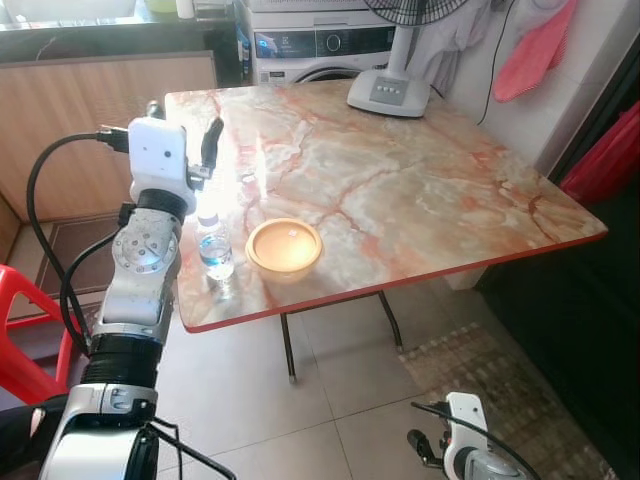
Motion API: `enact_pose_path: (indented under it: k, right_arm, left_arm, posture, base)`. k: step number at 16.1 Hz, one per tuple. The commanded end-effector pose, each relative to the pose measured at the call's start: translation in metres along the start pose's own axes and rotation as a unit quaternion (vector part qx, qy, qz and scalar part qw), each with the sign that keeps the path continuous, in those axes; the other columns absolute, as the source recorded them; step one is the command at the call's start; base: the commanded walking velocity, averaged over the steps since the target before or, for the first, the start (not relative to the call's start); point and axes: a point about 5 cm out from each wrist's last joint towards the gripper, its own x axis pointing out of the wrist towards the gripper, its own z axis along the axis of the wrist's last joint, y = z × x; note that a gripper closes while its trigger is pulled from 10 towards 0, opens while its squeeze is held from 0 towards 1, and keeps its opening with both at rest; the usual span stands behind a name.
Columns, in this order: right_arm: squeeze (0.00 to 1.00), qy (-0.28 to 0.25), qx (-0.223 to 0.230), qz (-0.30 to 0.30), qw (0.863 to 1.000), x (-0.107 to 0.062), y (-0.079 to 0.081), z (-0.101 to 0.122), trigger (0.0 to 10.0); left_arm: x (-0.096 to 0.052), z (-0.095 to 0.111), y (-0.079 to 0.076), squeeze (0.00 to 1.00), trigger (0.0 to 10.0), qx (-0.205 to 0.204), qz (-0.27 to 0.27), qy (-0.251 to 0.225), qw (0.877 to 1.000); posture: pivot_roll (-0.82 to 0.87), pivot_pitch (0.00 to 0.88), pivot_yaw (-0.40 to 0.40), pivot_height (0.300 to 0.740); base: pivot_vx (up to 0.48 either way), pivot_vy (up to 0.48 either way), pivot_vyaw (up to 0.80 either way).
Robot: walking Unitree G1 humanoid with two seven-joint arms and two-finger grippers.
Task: Restocking fridge
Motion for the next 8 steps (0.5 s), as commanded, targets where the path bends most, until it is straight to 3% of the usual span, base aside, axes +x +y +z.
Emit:
enact_pose_path:
  k: [1,8]
  right_arm:
    - [0.0,0.0,-0.003,-0.005,1.0,-0.0012,-0.0045,-0.0011,10.0]
    - [0.0,0.0,-0.006,-0.004,1.0,-0.0012,-0.0042,-0.0018,10.0]
  left_arm:
    - [-0.0044,-0.007,-0.0049,0.0,10.0,-0.001,-0.004,0.009,1.0]
    - [-0.0032,-0.0059,-0.014,0.0,10.0,-0.01,-0.016,0.002,1.0]
  posture:
    - [0.14,0.0,-0.071,0.74]
    - [0.14,0.0,-0.069,0.74]
  base:
    - [0.0,0.0,0.0]
    - [0.0,0.0,0.0]
